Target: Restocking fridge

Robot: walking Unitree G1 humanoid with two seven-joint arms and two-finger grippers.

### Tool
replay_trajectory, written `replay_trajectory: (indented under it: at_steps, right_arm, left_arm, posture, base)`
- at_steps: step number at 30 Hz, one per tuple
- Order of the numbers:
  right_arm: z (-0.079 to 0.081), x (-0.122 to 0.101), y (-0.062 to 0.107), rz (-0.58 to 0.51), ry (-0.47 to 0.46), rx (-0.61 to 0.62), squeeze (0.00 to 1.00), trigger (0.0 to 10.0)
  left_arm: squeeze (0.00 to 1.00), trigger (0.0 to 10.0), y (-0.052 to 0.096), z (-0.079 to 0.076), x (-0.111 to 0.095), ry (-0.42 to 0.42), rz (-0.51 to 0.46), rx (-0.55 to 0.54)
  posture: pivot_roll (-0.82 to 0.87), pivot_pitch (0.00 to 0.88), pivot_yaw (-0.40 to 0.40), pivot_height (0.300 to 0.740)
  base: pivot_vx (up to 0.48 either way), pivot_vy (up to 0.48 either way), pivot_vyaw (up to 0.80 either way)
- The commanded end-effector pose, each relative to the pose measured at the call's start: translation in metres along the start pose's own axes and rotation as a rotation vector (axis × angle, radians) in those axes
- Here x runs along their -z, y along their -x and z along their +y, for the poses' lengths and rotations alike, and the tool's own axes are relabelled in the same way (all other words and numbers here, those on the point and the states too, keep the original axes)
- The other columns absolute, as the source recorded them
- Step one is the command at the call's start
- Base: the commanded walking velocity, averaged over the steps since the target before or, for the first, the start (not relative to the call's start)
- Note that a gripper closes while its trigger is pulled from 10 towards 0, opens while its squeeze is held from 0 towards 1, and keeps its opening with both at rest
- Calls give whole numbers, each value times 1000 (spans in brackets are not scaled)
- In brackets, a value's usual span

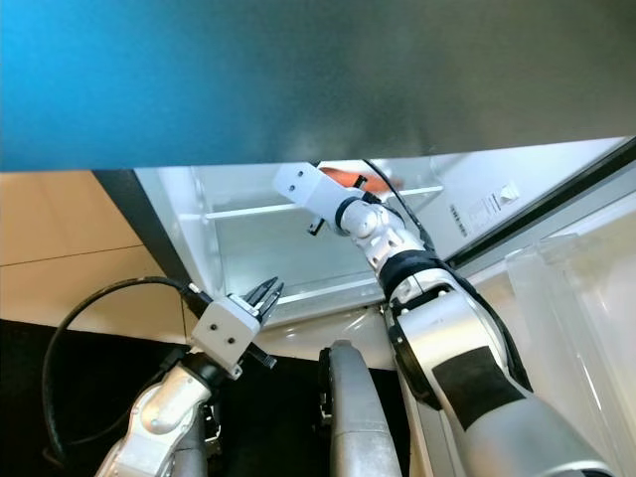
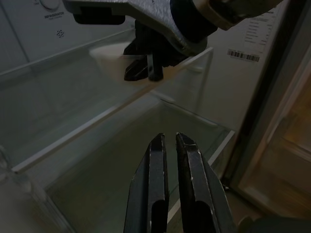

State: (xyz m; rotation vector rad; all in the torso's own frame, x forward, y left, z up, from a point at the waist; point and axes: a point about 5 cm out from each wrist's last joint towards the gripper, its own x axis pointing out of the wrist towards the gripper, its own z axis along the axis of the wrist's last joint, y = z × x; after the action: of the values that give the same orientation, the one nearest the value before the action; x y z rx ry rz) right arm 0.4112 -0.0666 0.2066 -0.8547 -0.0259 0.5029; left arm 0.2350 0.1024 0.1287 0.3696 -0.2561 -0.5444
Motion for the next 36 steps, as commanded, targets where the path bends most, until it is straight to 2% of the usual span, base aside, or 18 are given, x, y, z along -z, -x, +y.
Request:
replay_trajectory:
  at_steps: [1, 2, 3, 4, 5, 7, 8, 14, 18, 27, 32, 36]
  right_arm:
    - [-2, 7, 2, 23, -8, 13, 663, 10000]
    - [-2, 7, 2, 24, 1, 15, 561, 10000]
    - [-2, 7, 2, 24, 1, 15, 561, 10000]
    - [-2, 7, 2, 25, 6, 15, 361, 10000]
    - [-3, 7, 2, 22, 7, 24, 82, 10000]
    - [-4, 7, 2, 19, 7, 30, 82, 10000]
    - [-5, 7, 2, 14, 11, 37, 0, 10000]
    - [-7, 8, 3, 4, 1, 47, 0, 10000]
    - [3, 18, 5, 5, -78, -4, 0, 10000]
    - [26, 31, 9, -13, -116, -91, 0, 10000]
    - [33, 33, 10, -33, -91, -101, 0, 10000]
    - [30, 30, 10, -66, -108, -67, 0, 10000]
  left_arm:
    - [0, 10000, 2, -6, 1, -1, 14, 26]
    - [0, 10000, 1, -6, 1, -3, 13, 25]
    - [0, 10000, 1, -6, 1, -3, 13, 25]
    - [0, 10000, 1, -6, 1, -4, 13, 26]
    - [0, 10000, 0, -5, 0, -6, 10, 23]
    - [0, 10000, 0, -5, 0, -6, 8, 22]
    - [0, 10000, -1, -5, 0, -8, 6, 20]
    - [0, 10000, -5, -3, 1, -12, 4, 17]
    - [0, 10000, -5, -3, 3, -3, 5, 20]
    - [0, 10000, -8, -8, 8, 18, 7, 51]
    - [0, 10000, -11, -8, 9, 17, 3, 60]
    - [0, 10000, -13, -7, 11, 13, -1, 61]
  posture:
    - [87, 421, -239, 632]
    - [86, 421, -241, 632]
    - [86, 421, -241, 632]
    - [86, 421, -241, 632]
    - [85, 416, -241, 632]
    - [85, 416, -241, 632]
    - [84, 415, -240, 632]
    - [71, 407, -237, 632]
    - [45, 398, -220, 632]
    - [17, 378, -186, 632]
    - [9, 364, -174, 632]
    - [3, 349, -167, 632]
  base:
    - [0, 0, 0]
    - [0, 0, 0]
    - [0, 0, 0]
    - [0, 0, 0]
    - [0, 0, 0]
    - [0, 0, 0]
    - [0, 0, 0]
    - [0, 0, 0]
    - [0, 0, 0]
    - [0, 0, 0]
    - [0, 0, 0]
    - [0, 0, 0]
